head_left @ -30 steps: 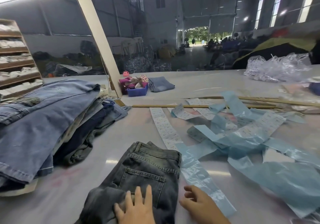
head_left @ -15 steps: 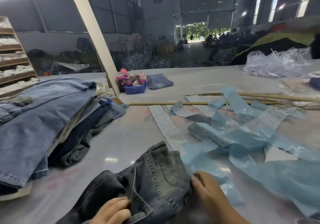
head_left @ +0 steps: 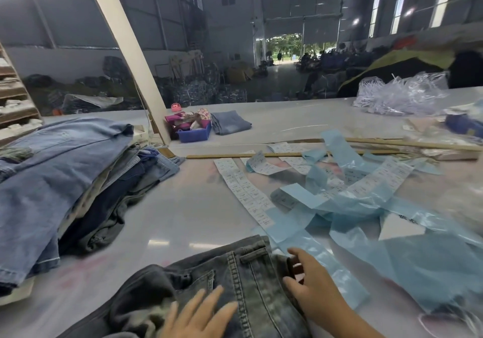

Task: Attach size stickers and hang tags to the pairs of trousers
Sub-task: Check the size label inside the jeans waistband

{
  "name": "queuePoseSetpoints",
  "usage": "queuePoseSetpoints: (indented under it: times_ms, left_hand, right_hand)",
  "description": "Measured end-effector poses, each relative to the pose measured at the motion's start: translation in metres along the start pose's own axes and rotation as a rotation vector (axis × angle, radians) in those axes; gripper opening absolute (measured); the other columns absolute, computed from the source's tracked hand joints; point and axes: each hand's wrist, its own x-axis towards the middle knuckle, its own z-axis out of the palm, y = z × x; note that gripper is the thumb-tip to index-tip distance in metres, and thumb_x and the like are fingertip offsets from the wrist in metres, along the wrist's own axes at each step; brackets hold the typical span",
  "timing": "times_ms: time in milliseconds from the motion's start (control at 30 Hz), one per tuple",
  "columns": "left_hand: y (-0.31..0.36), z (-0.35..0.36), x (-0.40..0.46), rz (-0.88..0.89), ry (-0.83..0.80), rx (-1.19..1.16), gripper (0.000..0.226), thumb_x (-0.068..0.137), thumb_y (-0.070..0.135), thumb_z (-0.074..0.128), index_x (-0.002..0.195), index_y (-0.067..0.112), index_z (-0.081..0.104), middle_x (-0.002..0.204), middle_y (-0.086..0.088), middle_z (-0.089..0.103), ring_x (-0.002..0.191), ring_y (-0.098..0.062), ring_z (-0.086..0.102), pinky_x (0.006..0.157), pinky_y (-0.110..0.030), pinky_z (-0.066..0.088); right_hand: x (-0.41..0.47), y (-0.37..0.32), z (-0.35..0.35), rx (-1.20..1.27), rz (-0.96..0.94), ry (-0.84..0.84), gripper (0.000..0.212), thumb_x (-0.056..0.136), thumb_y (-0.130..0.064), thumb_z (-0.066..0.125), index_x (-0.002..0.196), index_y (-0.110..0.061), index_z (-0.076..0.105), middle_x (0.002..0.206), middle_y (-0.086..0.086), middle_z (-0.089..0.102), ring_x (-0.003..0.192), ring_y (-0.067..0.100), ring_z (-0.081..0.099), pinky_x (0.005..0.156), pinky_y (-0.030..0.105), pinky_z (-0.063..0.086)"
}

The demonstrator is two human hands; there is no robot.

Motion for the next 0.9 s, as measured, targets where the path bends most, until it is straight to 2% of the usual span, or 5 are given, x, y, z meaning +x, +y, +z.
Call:
queuePoseSetpoints:
  times_ms: [133, 300, 433, 600, 900]
  left_hand:
    - [0.05, 0.041, 0.024, -0.1, 0.086, -0.047, 0.045, 0.073, 0.054, 0.04, 0.095, 0.037, 0.075, 0.097, 0.001, 0.077, 0.078, -0.027, 0.075, 0.057, -0.054, 0.058]
    - [0.052, 0.053, 0.04, -0.151, 0.088, -0.049, 0.065, 0.033, 0.05, 0.087, 0.093, 0.029, 0.078, 0.122, -0.005, 0.069, 0.103, -0.042, 0.068, 0.075, -0.063, 0.055]
    - [0.048, 0.057, 0.039, -0.055, 0.272, -0.311, 0.061, 0.092, 0.025, 0.053, 0.149, 0.027, 0.034, 0.158, 0.013, 0.024, 0.149, -0.019, 0.017, 0.122, -0.041, 0.013]
    - [0.045, 0.059, 0.018, 0.258, 0.551, -0.428, 0.049, 0.089, 0.022, 0.066, 0.134, 0.005, 0.057, 0.14, -0.005, 0.054, 0.132, -0.027, 0.049, 0.108, -0.047, 0.041]
    - [0.048, 0.065, 0.002, 0.038, 0.338, -0.226, 0.088, 0.079, 0.072, 0.044, 0.15, 0.045, 0.0, 0.16, 0.019, -0.005, 0.148, -0.006, -0.003, 0.119, -0.045, -0.013]
  right_hand:
    - [-0.01, -0.009, 0.003, -0.03, 0.208, -0.041, 0.061, 0.076, -0.032, 0.066, 0.131, -0.019, 0.043, 0.114, -0.005, 0.056, 0.102, 0.012, 0.057, 0.08, 0.023, 0.045]
    - [-0.032, -0.013, -0.002, -0.01, 0.31, -0.064, 0.026, 0.075, -0.047, 0.066, 0.083, -0.024, 0.056, 0.081, -0.012, 0.062, 0.072, 0.003, 0.058, 0.057, 0.019, 0.043]
    - [-0.043, -0.023, -0.005, 0.656, 0.504, -0.227, 0.029, 0.09, -0.035, 0.063, 0.102, -0.009, 0.07, 0.082, 0.012, 0.075, 0.066, 0.021, 0.069, 0.061, 0.029, 0.054]
    - [-0.045, -0.034, -0.018, 1.135, 0.434, -0.328, 0.049, 0.087, -0.048, 0.06, 0.105, -0.005, 0.075, 0.108, 0.021, 0.071, 0.096, 0.033, 0.071, 0.078, 0.043, 0.058]
    - [-0.055, -0.031, -0.023, 0.974, 0.116, -0.033, 0.032, 0.079, 0.012, 0.062, 0.108, -0.001, 0.059, 0.096, 0.02, 0.073, 0.087, 0.038, 0.072, 0.07, 0.043, 0.059]
